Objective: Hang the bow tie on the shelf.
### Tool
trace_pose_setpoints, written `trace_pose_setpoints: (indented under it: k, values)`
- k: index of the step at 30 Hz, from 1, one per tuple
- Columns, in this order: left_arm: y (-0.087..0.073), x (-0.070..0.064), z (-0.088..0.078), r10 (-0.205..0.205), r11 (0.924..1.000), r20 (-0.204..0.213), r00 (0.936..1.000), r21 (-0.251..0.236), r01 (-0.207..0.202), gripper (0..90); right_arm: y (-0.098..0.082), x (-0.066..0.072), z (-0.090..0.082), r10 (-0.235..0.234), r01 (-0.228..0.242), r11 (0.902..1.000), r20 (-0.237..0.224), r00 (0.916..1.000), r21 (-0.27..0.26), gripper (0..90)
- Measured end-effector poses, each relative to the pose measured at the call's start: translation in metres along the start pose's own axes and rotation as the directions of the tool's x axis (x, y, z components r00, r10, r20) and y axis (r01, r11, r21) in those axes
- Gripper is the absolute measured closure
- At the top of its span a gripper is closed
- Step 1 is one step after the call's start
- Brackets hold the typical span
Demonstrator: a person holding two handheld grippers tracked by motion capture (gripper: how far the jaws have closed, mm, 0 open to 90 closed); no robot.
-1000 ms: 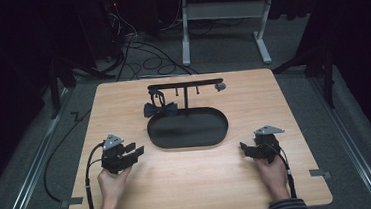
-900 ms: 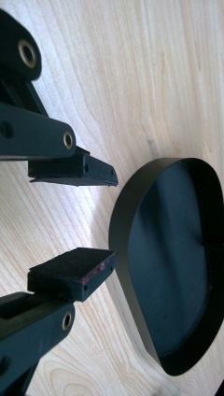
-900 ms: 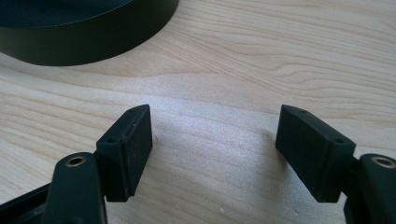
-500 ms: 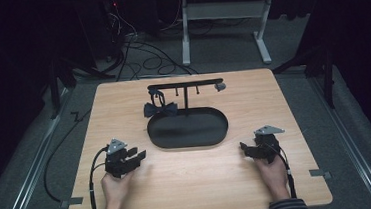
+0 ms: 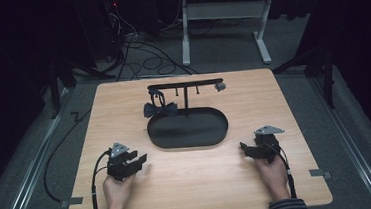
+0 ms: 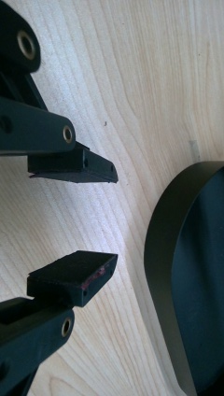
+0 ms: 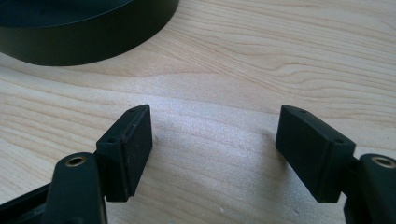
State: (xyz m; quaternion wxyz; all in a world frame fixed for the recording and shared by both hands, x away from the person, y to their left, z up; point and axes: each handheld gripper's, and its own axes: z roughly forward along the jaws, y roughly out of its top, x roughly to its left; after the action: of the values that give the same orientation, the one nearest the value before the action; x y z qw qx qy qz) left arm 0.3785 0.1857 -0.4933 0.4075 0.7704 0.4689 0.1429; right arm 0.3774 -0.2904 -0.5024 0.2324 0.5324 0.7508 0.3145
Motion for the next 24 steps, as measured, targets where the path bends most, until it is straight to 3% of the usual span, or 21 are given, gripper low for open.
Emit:
trace_pose_setpoints:
  k: [8, 15, 24]
  values:
    - [-0.005, -0.001, 0.004, 0.007, 0.9999, -0.021, 0.9998, 0.012, -0.007, 52.7, 0.000, 0.000, 0.000, 0.000, 0.000, 1.0000, 0.000, 1.0000, 0.000, 28.5]
    - [-0.007, -0.005, 0.009, 0.038, 0.9984, -0.049, 0.9981, 0.043, -0.036, 51.3, 0.000, 0.000, 0.000, 0.000, 0.000, 1.0000, 0.000, 1.0000, 0.000, 28.5]
    - [-0.008, -0.008, 0.010, 0.057, 0.9978, -0.061, 0.9965, 0.038, -0.055, 49.7, 0.000, 0.000, 0.000, 0.000, 0.000, 1.0000, 0.000, 1.0000, 0.000, 28.5]
